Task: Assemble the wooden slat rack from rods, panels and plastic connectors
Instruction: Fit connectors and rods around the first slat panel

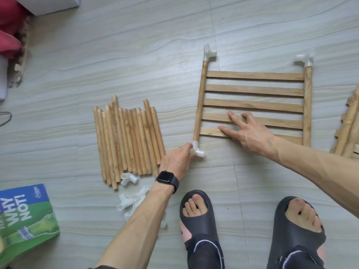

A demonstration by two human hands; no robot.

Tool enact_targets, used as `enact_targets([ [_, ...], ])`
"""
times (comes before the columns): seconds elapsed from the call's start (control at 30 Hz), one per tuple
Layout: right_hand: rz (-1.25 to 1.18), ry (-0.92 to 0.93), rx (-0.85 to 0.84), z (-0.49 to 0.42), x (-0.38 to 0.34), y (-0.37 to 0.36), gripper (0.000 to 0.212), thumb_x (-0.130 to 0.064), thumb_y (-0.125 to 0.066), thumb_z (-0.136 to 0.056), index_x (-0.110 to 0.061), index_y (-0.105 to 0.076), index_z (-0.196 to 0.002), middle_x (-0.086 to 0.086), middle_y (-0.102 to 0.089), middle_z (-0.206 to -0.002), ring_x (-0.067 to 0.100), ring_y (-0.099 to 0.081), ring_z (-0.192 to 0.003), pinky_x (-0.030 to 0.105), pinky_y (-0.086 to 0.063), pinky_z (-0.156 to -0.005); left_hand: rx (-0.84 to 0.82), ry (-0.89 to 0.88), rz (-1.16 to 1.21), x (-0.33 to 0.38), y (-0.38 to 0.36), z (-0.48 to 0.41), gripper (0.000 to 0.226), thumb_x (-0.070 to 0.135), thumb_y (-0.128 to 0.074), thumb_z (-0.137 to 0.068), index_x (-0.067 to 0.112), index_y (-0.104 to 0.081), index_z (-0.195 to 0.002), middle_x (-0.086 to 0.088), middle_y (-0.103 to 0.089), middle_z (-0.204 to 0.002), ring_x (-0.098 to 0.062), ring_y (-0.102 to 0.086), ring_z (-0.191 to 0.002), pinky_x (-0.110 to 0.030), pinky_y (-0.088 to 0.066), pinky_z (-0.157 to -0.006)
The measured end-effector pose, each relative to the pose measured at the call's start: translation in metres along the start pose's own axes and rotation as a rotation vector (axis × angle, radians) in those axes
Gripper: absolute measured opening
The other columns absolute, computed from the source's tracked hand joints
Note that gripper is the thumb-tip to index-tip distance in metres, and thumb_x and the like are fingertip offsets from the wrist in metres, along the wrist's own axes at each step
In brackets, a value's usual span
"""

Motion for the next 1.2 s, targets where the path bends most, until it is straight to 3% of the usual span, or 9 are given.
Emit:
enact_targets([
  [0.2, 0.048, -0.014, -0.029, -0.004, -0.004, -0.003, 0.076, -0.020, -0.032, -0.104, -0.059, 0.011, -0.152, -0.003, 0.025, -0.167, 0.038, 0.002, -0.152, 0.045, -0.038, -0.114, 0.100, 0.004, 0.049, -0.010, 0.021, 0.035, 0.039, 0.043, -0.057, -0.097, 0.023, -0.055, -0.130, 0.001, -0.061, -0.124, -0.023, -0.064, -0.101, -0.036, -0.053, -0.073],
  [0.3, 0.016, -0.054, -0.018, -0.001, -0.011, -0.007, 0.078, -0.014, -0.030, -0.103, -0.058, 0.013, -0.152, -0.001, 0.029, -0.166, 0.039, 0.013, -0.154, 0.051, -0.027, -0.121, 0.330, 0.466, 0.143, -0.072, 0.038, 0.067, 0.038, 0.034, -0.060, -0.092, 0.024, -0.057, -0.128, -0.002, -0.050, -0.136, -0.024, -0.051, -0.117, -0.043, -0.049, -0.091],
  [0.4, 0.016, -0.072, -0.005, 0.002, -0.013, -0.012, 0.083, -0.009, -0.029, -0.100, -0.055, 0.017, -0.152, 0.000, 0.033, -0.164, 0.040, 0.020, -0.153, 0.054, -0.026, -0.119, 0.272, 0.836, 0.143, -0.132, 0.035, 0.100, 0.050, 0.033, -0.061, -0.090, 0.025, -0.047, -0.137, -0.009, -0.035, -0.149, -0.030, -0.032, -0.136, -0.049, -0.039, -0.106],
  [0.53, 0.011, -0.075, -0.008, 0.004, -0.013, -0.013, 0.086, -0.005, -0.026, -0.097, -0.055, 0.017, -0.152, -0.001, 0.035, -0.163, 0.039, 0.022, -0.152, 0.055, -0.025, -0.118, 0.008, 0.773, 0.131, -0.161, 0.016, 0.102, 0.039, 0.030, -0.051, -0.100, 0.027, -0.044, -0.138, -0.014, -0.051, -0.127, -0.032, -0.052, -0.115, -0.041, -0.049, -0.089],
  [0.73, 0.002, -0.078, -0.020, 0.014, -0.016, -0.019, 0.087, -0.004, -0.028, -0.097, -0.053, 0.018, -0.153, -0.002, 0.045, -0.152, 0.038, 0.024, -0.152, 0.054, -0.020, -0.121, 0.036, 0.750, 0.229, -0.146, 0.024, 0.090, 0.018, 0.024, -0.060, -0.096, 0.021, -0.061, -0.114, -0.003, -0.064, -0.112, -0.019, -0.060, -0.090, -0.030, -0.050, -0.074],
  [0.9, -0.097, -0.117, 0.047, 0.028, -0.025, -0.008, 0.073, -0.034, -0.038, -0.105, -0.044, 0.010, -0.159, 0.003, 0.014, -0.170, 0.039, 0.016, -0.154, 0.061, -0.008, -0.124, 0.171, 0.675, 0.962, -0.092, 0.055, 0.060, 0.021, 0.024, -0.078, -0.085, 0.014, -0.066, -0.100, -0.004, -0.072, -0.093, -0.014, -0.069, -0.070, -0.017, -0.052, -0.059],
  [1.0, -0.644, -0.155, 0.270, 0.051, -0.042, 0.016, 0.074, -0.053, -0.052, -0.098, -0.035, -0.018, -0.161, 0.003, -0.035, -0.162, 0.029, -0.022, -0.152, 0.044, -0.022, -0.121, 0.125, 0.600, 1.301, -0.040, 0.067, 0.033, 0.033, 0.022, -0.083, -0.080, 0.004, -0.065, -0.101, -0.007, -0.074, -0.080, -0.019, -0.071, -0.065, -0.024, -0.057, -0.061],
  [1.1, -1.352, -0.119, 0.296, 0.079, -0.061, 0.034, 0.075, -0.055, -0.070, -0.087, -0.044, -0.035, -0.152, -0.012, -0.059, -0.134, 0.000, -0.062, -0.115, 0.015, -0.047, -0.094, 0.055, 0.545, 1.388, 0.013, 0.060, 0.007, 0.039, 0.028, -0.086, -0.078, 0.002, -0.064, -0.099, -0.005, -0.074, -0.073, -0.020, -0.072, -0.065, -0.024, -0.056, -0.060],
  [1.2, -1.565, -0.168, 0.343, 0.093, -0.059, 0.034, 0.078, -0.049, -0.078, -0.084, -0.040, -0.039, -0.151, -0.010, -0.064, -0.126, 0.001, -0.070, -0.103, 0.022, -0.056, -0.090, -0.003, 0.484, 1.369, 0.060, 0.044, -0.012, 0.045, 0.036, -0.088, -0.072, 0.004, -0.065, -0.094, -0.007, -0.075, -0.081, -0.025, -0.075, -0.072, -0.029, -0.059, -0.064],
])
Point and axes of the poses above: each hand's wrist, its own z-axis away from the middle knuckle, its own y-axis out of the back of the hand, x = y × z, the point moved 6 cm from there along -z, towards the middle knuckle
